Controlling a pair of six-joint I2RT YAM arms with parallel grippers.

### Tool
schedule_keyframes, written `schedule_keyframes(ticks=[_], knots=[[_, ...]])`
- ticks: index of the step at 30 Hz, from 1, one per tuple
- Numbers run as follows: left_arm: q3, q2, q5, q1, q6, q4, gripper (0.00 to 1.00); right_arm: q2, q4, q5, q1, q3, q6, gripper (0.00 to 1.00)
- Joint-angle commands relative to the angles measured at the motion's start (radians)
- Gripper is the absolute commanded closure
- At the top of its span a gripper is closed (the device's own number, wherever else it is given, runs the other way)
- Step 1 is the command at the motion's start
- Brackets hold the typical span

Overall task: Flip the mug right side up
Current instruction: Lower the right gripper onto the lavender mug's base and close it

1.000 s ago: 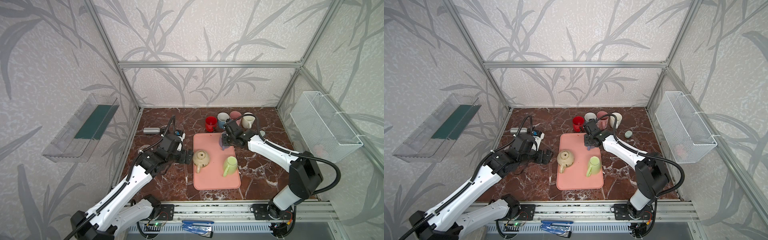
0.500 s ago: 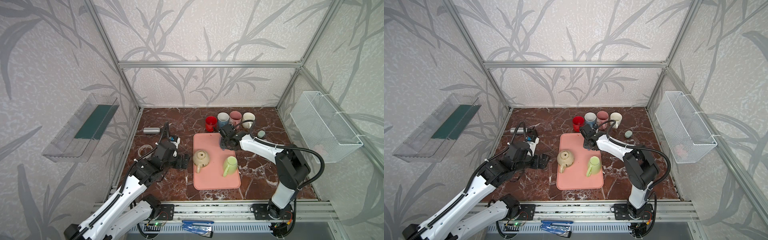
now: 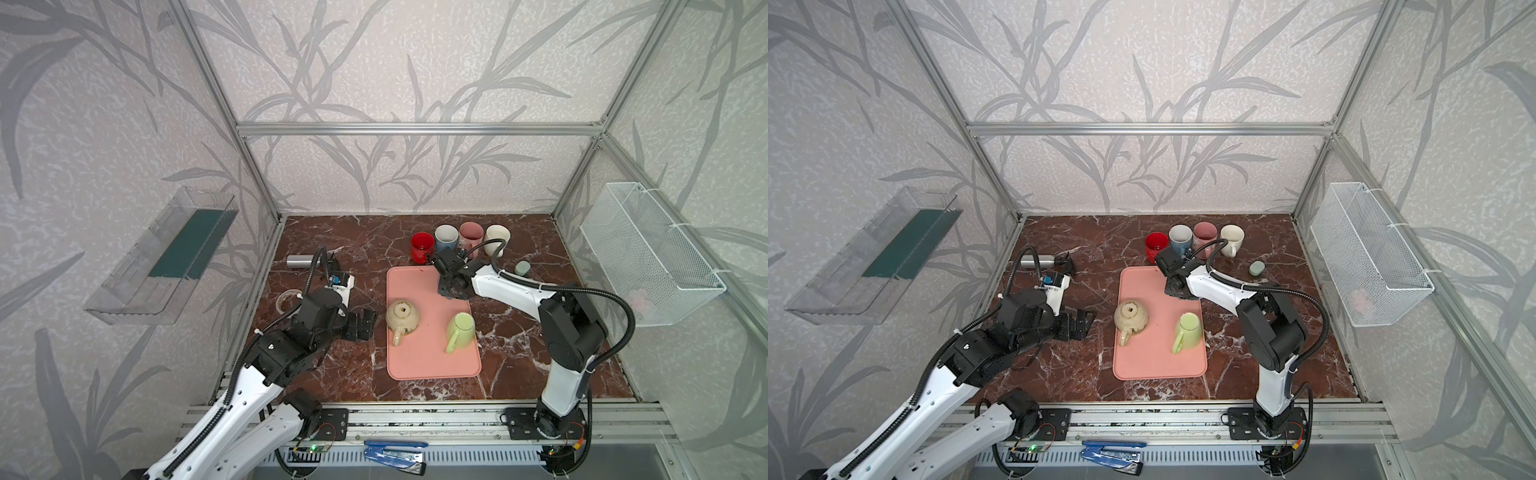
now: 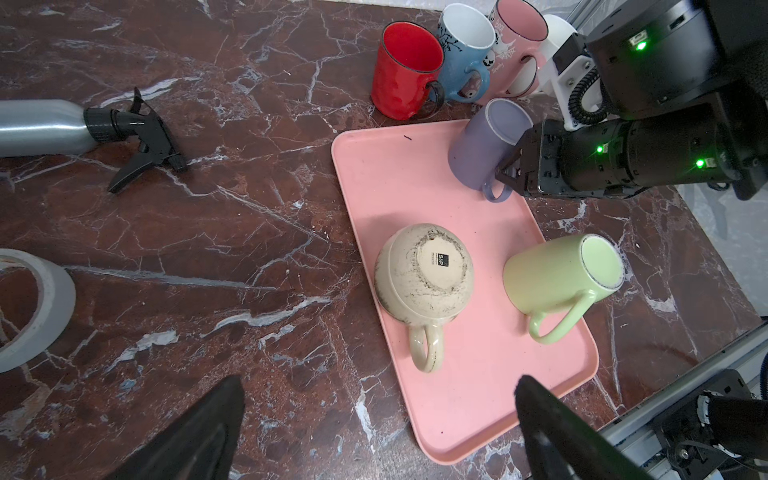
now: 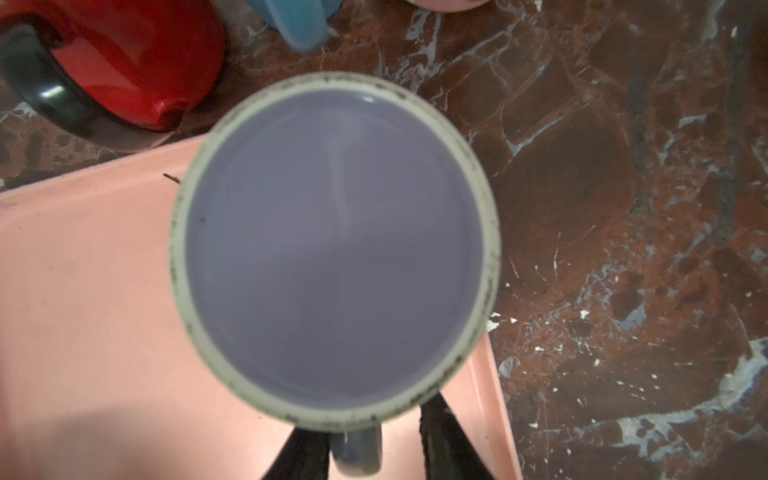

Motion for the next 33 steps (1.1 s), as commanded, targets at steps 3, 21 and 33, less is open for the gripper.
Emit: schedule_keyframes(ticks=[3, 21, 33], knots=[[-0.012, -0.019, 0.006, -0.004, 0.006, 0.007, 0.01, 0.012, -0.051, 0.043, 0.002, 0.037, -0.019, 0.7], [-0.013, -0.021, 0.016, -0.004, 0.008, 0.012, 0.01, 0.081, -0.132, -0.029, -0.014, 0.142, -0.141, 0.73], [-0.012, -0.019, 0.017, -0.003, 0.01, 0.012, 0.01, 0.114, -0.151, -0.037, -0.021, 0.172, -0.163, 0.79]])
